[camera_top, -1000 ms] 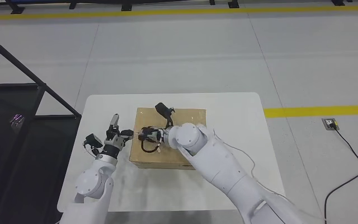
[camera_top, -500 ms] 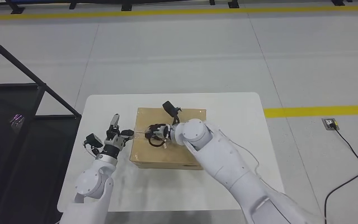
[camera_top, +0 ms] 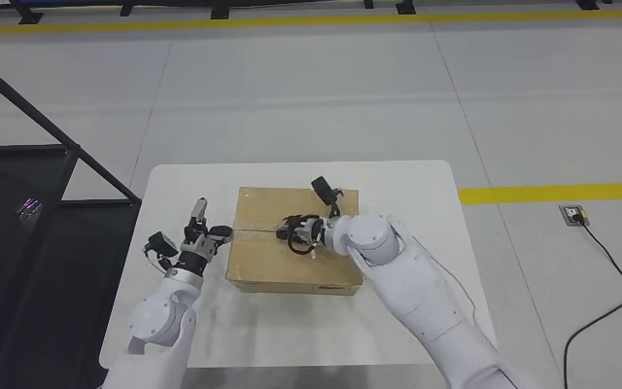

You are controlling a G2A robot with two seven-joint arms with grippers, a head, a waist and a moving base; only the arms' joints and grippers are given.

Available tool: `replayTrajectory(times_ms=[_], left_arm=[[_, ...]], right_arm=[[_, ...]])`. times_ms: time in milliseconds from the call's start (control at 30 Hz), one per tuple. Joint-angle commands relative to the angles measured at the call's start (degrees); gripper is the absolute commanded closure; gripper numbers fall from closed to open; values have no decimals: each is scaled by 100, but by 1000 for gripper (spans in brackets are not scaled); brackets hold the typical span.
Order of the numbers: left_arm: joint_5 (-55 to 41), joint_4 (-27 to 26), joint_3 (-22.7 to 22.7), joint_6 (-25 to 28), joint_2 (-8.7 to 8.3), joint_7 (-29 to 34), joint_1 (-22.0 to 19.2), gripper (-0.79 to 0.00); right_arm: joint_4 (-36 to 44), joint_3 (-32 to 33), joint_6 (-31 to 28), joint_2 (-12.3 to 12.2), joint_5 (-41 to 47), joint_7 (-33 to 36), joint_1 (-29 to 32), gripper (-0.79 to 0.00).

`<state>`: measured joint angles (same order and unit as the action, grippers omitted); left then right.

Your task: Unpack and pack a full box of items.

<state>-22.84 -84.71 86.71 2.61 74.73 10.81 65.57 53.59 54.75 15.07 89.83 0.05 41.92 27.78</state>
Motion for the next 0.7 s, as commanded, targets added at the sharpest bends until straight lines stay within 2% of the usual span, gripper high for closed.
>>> replayTrajectory(times_ms=[0, 267, 667], left_arm=[[-1, -10, 14, 12, -2, -2, 21, -785], [-32, -86, 99, 29, -13, 25, 109, -785], [-63, -150, 151, 24, -21, 58, 157, -785]], right_arm=[[335, 153, 125, -85, -86, 133, 178, 0], [1184, 584, 979, -304, -686, -307, 688, 0], [2170, 1193, 1269, -537, -921, -358, 1396, 0]])
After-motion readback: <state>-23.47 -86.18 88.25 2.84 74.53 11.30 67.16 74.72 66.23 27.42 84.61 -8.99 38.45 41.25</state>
